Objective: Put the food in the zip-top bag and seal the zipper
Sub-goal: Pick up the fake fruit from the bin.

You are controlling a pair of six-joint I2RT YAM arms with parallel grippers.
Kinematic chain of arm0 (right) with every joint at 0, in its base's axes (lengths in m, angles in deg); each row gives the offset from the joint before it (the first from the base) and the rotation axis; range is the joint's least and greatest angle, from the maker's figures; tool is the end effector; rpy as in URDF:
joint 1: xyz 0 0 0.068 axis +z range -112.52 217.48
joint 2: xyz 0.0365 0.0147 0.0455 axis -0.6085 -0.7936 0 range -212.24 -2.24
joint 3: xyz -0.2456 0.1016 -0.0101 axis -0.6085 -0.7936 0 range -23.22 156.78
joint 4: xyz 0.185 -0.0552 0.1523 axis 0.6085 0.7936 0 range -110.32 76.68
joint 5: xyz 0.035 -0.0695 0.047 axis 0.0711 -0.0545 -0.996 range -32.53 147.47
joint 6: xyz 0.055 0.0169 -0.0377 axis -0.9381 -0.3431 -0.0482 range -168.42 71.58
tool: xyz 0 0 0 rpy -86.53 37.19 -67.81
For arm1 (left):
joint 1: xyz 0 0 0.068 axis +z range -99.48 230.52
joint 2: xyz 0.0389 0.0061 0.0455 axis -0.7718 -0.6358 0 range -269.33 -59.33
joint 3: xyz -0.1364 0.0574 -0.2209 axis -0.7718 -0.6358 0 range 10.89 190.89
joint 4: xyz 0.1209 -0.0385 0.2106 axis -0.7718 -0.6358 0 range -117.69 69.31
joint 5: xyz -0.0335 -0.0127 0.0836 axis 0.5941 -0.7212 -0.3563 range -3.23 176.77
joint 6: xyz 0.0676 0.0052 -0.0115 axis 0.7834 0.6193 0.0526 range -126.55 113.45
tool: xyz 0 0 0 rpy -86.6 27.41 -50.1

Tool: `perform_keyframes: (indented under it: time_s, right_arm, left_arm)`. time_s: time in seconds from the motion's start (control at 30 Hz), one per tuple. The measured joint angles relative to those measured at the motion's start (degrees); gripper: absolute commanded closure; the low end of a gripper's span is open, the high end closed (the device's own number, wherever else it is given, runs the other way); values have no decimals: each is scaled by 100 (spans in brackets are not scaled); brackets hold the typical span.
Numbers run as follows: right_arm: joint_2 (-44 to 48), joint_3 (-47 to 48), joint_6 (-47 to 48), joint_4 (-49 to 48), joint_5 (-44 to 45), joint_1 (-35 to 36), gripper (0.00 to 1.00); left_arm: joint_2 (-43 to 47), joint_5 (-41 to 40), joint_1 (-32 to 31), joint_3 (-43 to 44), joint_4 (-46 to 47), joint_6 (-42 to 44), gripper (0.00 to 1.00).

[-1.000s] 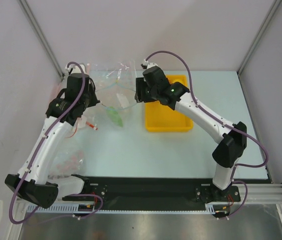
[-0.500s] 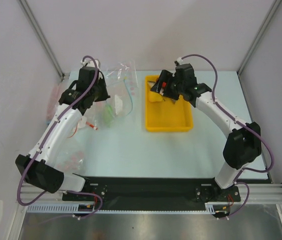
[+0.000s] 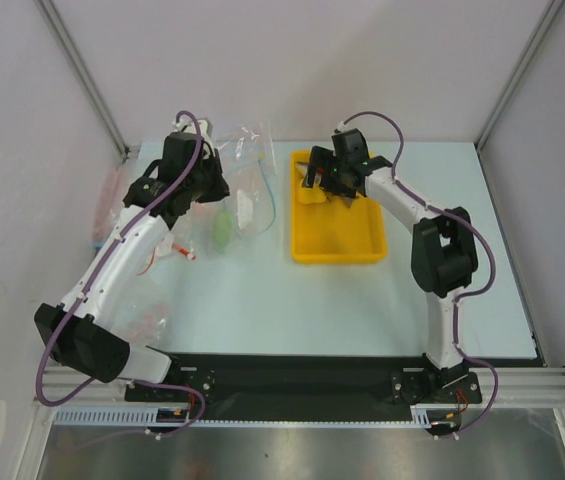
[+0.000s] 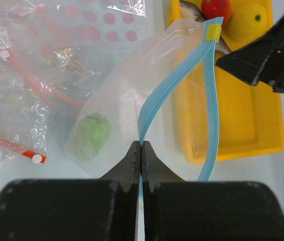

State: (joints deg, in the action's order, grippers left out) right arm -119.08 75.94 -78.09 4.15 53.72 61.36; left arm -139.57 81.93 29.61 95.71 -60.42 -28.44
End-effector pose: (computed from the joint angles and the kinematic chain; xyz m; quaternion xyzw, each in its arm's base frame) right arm 0.4262 0.1927 0.2437 0.0329 0.9131 0.2092 0.3484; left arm 0.2867 -0.1045 0.3701 -0.0271 0.8866 -0.1330 0.4421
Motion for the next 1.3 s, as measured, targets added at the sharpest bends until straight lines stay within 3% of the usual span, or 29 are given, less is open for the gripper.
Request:
perform_keyframes:
  time_s: [0.23, 0.57, 0.73, 0.9, 1.0, 1.3]
  right_arm:
    - [-1152, 1397, 431, 214, 52, -11, 2]
    - [-2210, 2258, 728, 551, 114, 15, 16]
    - [-2280, 2479, 787, 669, 127, 28, 31]
    - [-2214, 2439, 916, 535, 142, 50, 61]
    - [-1952, 2044, 946, 428, 129, 48, 69]
    - [-826, 629, 1003, 404, -238, -101, 74]
  left_arm:
    - [2, 157, -24, -57, 15, -7, 100]
    - [17, 203, -35, -120, -26, -4, 100]
    - [17, 203, -35, -146, -26, -2, 100]
    - [17, 208, -35, -146, -22, -2, 100]
    - [15, 212, -39, -146, -20, 0, 100]
    - [-107, 269, -146, -144, 114, 0, 100]
